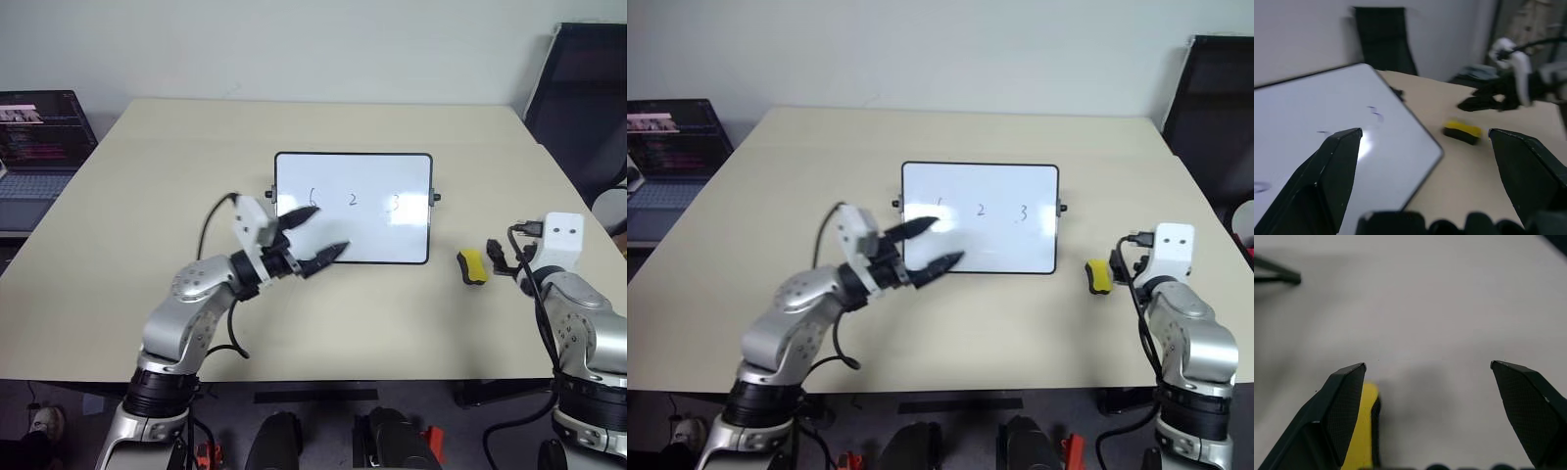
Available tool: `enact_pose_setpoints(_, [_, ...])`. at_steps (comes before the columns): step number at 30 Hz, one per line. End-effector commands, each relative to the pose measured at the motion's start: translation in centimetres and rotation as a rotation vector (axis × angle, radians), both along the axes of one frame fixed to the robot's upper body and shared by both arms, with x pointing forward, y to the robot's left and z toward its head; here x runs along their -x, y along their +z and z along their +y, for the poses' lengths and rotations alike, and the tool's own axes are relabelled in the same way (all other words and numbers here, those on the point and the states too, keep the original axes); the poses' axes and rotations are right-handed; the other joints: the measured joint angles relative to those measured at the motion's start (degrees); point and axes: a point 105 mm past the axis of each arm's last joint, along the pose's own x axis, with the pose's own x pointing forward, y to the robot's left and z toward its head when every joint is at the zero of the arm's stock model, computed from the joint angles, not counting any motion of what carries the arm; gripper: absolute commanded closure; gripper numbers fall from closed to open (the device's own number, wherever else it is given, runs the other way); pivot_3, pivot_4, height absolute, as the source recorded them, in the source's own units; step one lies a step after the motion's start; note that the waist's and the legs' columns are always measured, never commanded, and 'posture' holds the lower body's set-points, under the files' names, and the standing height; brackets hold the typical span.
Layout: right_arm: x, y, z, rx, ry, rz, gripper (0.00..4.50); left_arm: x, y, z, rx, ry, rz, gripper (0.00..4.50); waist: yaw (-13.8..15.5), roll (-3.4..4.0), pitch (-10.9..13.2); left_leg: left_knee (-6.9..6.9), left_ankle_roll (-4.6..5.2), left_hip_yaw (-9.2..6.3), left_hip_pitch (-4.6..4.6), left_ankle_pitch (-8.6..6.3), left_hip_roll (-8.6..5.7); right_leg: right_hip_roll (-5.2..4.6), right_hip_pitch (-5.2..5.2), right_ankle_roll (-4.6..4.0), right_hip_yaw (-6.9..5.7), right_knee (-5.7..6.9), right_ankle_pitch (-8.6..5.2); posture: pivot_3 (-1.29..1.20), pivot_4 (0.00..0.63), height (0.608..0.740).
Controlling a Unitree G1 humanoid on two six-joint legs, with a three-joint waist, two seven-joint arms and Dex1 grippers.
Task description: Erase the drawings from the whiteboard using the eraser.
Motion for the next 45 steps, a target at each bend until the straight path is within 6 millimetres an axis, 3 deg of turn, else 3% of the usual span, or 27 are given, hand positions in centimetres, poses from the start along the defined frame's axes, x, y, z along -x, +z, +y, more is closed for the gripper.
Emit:
enact_pose_setpoints(1, [-0.3, 1.4, 0.8, -0.024, 0.009, -0.031, 0.03, -0.3, 0.4, -1.0, -0.026, -0.079, -0.049, 0.00, -0.03, 0.00, 0.00, 0.01, 0.00, -0.01, 0.00, 0.00, -0.01, 0.04, 0.00, 0.01, 0.00, 0.00, 0.00, 0.00, 0.150, 0.740])
enact_pose_setpoints(9, [-0.8, 0.3, 1.9, -0.084, -0.006, -0.006, 0.03, -1.3, -0.1, -2.0, -0.075, -0.107, -0.104, 0.00, -0.07, 0.00, 0.00, -0.01, 0.00, -0.02, -0.05, -0.01, 0.02, 0.05, -0.02, 0.00, 0.03, -0.07, -0.01, 0.00, 0.150, 0.740])
enact_pose_setpoints(27, [-1.5, -1.7, 2.7, -0.115, 0.024, 0.038, 0.03, -2.1, -0.9, 0.2, -0.126, -0.045, -0.127, 0.00, -0.08, 0.00, 0.00, -0.01, 0.00, -0.05, -0.05, 0.00, 0.05, 0.05, -0.03, 0.01, 0.01, -0.05, -0.01, 0.00, 0.150, 0.740])
enact_pose_setpoints(30, [-1.5, -1.9, 2.8, -0.122, 0.027, 0.043, 0.63, -2.3, -0.8, 0.4, -0.125, -0.035, -0.133, 0.00, -0.08, 0.01, 0.00, -0.01, 0.00, -0.05, -0.04, 0.00, 0.05, 0.06, -0.03, 0.01, 0.01, -0.05, -0.01, 0.00, 0.150, 0.740])
enact_pose_setpoints(38, [-1.6, -1.9, 2.8, -0.136, 0.023, 0.038, 3.46, -2.6, -0.7, 0.7, -0.129, -0.025, -0.139, 0.00, -0.08, 0.00, 0.00, -0.01, 0.00, -0.05, -0.05, -0.01, 0.05, 0.06, -0.03, 0.02, 0.00, -0.05, -0.01, 0.00, 0.150, 0.740])
enact_pose_setpoints(42, [-1.5, -1.8, 2.7, -0.128, 0.012, 0.035, 3.52, -2.6, -0.8, 0.7, -0.128, -0.024, -0.139, 0.00, -0.09, 0.01, 0.00, -0.01, 0.00, -0.05, -0.05, 0.00, 0.06, 0.05, -0.03, 0.01, 0.01, -0.05, -0.01, 0.00, 0.150, 0.740])
enact_pose_setpoints(45, [-2.0, -0.5, 2.8, -0.055, 0.029, -0.021, 3.52, -3.0, -0.9, 0.9, -0.137, 0.008, -0.143, 0.00, -0.08, 0.01, 0.00, -0.01, 0.00, -0.06, -0.05, 0.00, 0.06, 0.05, -0.03, 0.01, 0.01, -0.04, -0.01, 0.00, 0.150, 0.740])
